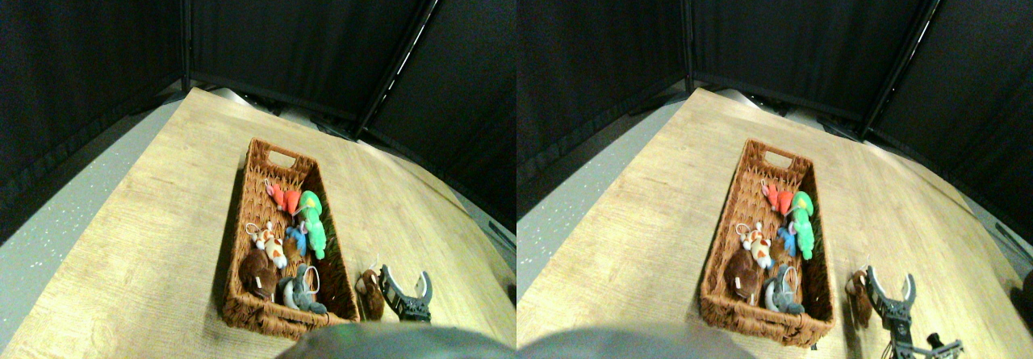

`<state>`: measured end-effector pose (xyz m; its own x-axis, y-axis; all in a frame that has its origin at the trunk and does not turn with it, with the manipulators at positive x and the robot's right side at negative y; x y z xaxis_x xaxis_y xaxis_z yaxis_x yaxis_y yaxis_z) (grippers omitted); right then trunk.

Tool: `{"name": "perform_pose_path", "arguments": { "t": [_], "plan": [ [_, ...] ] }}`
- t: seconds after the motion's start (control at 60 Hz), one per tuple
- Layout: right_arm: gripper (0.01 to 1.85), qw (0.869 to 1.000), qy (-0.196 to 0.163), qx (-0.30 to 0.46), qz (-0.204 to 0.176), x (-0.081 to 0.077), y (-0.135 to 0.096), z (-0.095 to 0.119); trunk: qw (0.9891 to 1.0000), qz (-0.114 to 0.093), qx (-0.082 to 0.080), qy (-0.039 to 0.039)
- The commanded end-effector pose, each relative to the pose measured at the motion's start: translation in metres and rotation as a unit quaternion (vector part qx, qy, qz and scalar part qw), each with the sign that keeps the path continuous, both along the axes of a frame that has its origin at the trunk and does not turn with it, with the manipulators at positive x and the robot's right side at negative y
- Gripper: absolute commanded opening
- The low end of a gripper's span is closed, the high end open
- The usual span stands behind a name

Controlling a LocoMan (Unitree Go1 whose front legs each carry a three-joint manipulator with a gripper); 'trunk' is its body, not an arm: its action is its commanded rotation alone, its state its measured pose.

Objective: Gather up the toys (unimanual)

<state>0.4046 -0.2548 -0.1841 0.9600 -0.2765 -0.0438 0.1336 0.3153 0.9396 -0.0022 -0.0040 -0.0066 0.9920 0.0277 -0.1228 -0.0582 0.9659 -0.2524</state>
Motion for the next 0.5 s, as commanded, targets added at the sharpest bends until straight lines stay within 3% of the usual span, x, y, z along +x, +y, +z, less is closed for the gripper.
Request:
{"name": "perform_pose_path", "arguments": {
  "t": [0.017,0.5],
  "plan": [
    [0.68,1.000,0.020,0.019,0.007,-0.001,-0.001,-0.007,0.9998,0.009,-0.015,0.0070],
    [0.81,0.997,0.071,0.033,0.029,0.010,-0.003,-0.031,0.9996,0.015,-0.023,0.0076]
  ]
}}
